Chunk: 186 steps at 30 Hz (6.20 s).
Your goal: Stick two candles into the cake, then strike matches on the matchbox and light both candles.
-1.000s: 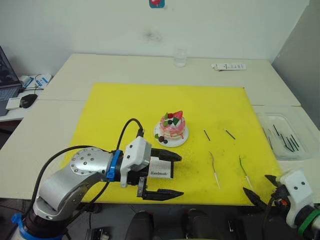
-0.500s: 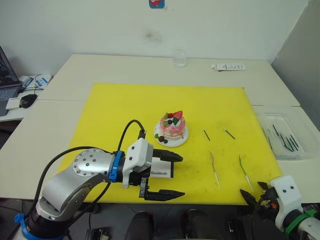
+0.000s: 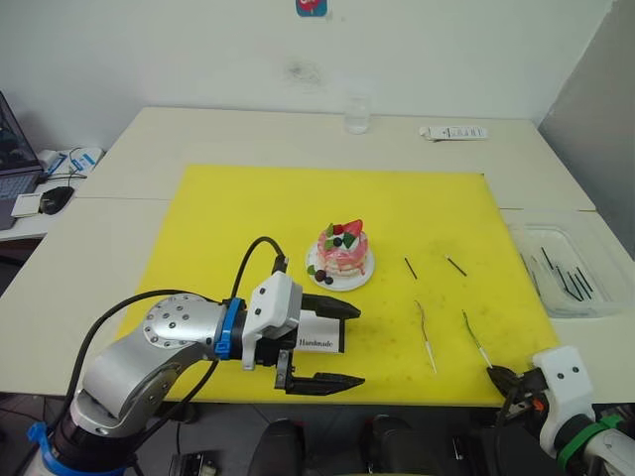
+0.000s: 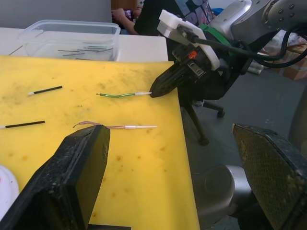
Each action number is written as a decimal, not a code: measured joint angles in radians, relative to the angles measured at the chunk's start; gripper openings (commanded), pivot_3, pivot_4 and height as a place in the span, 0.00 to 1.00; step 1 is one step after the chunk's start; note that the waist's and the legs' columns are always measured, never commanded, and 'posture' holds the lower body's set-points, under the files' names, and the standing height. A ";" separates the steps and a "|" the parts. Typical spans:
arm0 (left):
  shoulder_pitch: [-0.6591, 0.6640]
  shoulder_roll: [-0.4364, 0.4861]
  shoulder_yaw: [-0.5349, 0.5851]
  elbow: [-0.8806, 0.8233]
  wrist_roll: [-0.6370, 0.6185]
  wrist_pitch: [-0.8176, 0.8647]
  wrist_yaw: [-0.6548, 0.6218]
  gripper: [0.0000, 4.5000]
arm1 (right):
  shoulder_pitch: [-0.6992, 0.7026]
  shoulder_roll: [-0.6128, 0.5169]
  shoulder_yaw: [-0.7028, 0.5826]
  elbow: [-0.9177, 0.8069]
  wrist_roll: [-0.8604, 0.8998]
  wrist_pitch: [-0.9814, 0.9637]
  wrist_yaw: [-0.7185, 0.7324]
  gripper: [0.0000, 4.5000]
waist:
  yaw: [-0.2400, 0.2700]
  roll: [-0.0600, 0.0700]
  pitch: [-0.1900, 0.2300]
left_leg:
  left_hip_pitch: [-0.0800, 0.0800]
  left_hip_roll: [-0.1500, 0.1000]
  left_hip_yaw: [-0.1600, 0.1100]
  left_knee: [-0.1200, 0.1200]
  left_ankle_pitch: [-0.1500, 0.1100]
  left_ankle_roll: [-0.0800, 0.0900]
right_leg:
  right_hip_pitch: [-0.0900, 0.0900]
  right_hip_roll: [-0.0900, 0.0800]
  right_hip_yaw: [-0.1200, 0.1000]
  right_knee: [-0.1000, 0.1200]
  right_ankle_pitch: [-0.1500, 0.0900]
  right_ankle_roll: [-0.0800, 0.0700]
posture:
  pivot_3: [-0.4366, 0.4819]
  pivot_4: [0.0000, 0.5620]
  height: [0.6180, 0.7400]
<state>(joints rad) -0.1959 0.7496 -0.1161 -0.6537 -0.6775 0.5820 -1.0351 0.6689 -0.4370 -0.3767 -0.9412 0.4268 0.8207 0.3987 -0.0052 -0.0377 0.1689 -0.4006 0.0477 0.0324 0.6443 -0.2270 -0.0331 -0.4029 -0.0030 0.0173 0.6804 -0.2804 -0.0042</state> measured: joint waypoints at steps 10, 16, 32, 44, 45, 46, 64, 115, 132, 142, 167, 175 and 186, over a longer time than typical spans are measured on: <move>-0.004 0.024 0.103 0.074 -0.067 0.134 0.094 1.00 | -0.190 -0.016 -0.199 -0.052 0.317 0.000 -0.010 0.01 | -0.004 0.000 0.002 | 0.000 0.001 0.000 0.000 0.000 0.000 | 0.000 0.000 0.000 0.000 0.000 0.000 | 0.48 0.27 1.00; -0.078 -0.030 0.209 0.141 -0.350 0.340 0.214 1.00 | -0.542 -0.142 -0.115 0.003 0.585 0.051 -0.105 0.01 | -0.007 -0.002 0.003 | -0.001 -0.001 0.000 0.000 0.000 0.000 | 0.000 0.001 0.000 -0.001 0.004 0.007 | 0.48 0.27 1.00; -0.150 -0.360 0.225 0.176 -0.964 0.284 0.834 1.00 | -1.035 -0.209 0.246 0.335 1.323 0.062 -0.372 0.01 | -0.003 -0.004 0.004 | -0.006 -0.002 -0.002 0.001 0.000 0.000 | -0.002 0.002 -0.001 -0.001 0.003 0.010 | 0.48 0.27 1.00; -0.180 -0.393 0.192 0.199 -1.082 0.235 0.897 0.87 | -1.050 -0.233 0.307 0.354 1.374 0.043 -0.382 0.00 | 0.000 -0.004 0.004 | -0.006 -0.002 -0.002 0.001 0.000 0.000 | -0.002 0.004 -0.001 -0.001 0.003 0.010 | 0.48 0.27 1.00; -0.180 -0.391 0.191 0.200 -1.094 0.235 0.897 0.81 | -1.050 -0.234 0.312 0.354 1.376 0.040 -0.382 0.00 | 0.000 -0.004 0.004 | -0.006 -0.002 -0.002 0.001 0.000 0.000 | -0.002 0.004 -0.001 -0.001 0.003 0.010 | 0.48 0.27 1.00; -0.180 -0.391 0.191 0.202 -1.102 0.235 0.897 0.74 | -1.050 -0.234 0.316 0.354 1.378 0.039 -0.382 0.00 | 0.000 -0.004 0.004 | -0.006 -0.002 -0.002 0.001 0.000 0.000 | -0.002 0.004 -0.001 -0.001 0.003 0.010 | 0.48 0.27 1.00; -0.170 -0.352 0.187 0.233 -1.161 0.240 0.891 0.00 | -1.065 -0.240 0.356 0.339 1.400 0.020 -0.375 0.14 | 0.000 -0.004 0.004 | -0.006 -0.002 -0.001 0.001 0.000 0.000 | -0.002 0.004 -0.001 -0.001 0.003 0.010 | 0.48 0.27 1.00; -0.283 -0.383 0.112 0.625 0.133 -0.240 0.305 0.00 | -0.924 -0.412 0.418 0.130 0.256 -0.046 0.122 0.99 | 0.002 -0.004 0.005 | -0.012 -0.002 -0.003 0.001 0.000 0.000 | -0.006 0.003 -0.003 -0.004 0.004 0.010 | 0.48 0.27 1.00; -0.291 -0.412 0.121 0.682 0.191 -0.260 0.298 0.00 | -0.915 -0.379 0.417 0.120 0.247 -0.027 0.121 0.99 | 0.002 -0.004 0.005 | -0.011 -0.002 -0.003 0.001 0.000 0.000 | -0.006 0.004 -0.003 -0.002 0.004 0.010 | 0.48 0.27 1.00; -0.291 -0.416 0.123 0.694 0.193 -0.261 0.285 0.00 | -0.914 -0.373 0.417 0.120 0.224 -0.027 0.123 0.99 | 0.002 -0.004 0.005 | -0.011 -0.002 -0.003 0.002 0.000 0.000 | -0.006 0.004 -0.003 -0.002 0.004 0.010 | 0.48 0.27 1.00; -0.229 -0.450 0.111 0.780 0.278 -0.438 0.254 0.00 | -0.884 -0.325 0.439 0.114 0.100 -0.079 0.124 0.99 | 0.002 -0.004 0.004 | -0.008 -0.002 -0.003 0.002 0.000 0.000 | -0.003 0.004 -0.003 -0.001 0.004 0.010 | 0.48 0.27 1.00; -0.232 -0.458 0.126 0.780 0.257 -0.412 0.256 0.07 | -0.879 -0.318 0.439 0.114 0.085 -0.089 0.132 1.00 | 0.002 -0.004 0.004 | -0.007 -0.002 -0.003 0.002 0.000 0.000 | -0.003 0.004 -0.003 -0.001 0.004 0.010 | 0.48 0.27 1.00; -0.245 -0.440 0.163 0.732 0.248 -0.364 0.281 0.82 | -0.873 -0.290 0.439 0.114 0.064 -0.091 0.130 1.00 | 0.002 -0.004 0.004 | -0.007 -0.002 -0.003 0.002 0.000 0.000 | -0.003 0.004 -0.003 -0.001 0.004 0.010 | 0.48 0.27 1.00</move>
<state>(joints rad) -0.4412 0.3100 0.0473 0.0780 -0.4291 0.2182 -0.7540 -0.2042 -0.7274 0.0625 -0.8274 0.4908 0.7296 0.5285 -0.0037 -0.0414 0.1731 -0.4079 0.0462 0.0298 0.6459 -0.2269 -0.0329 -0.4062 0.0008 0.0148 0.6795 -0.2767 0.0058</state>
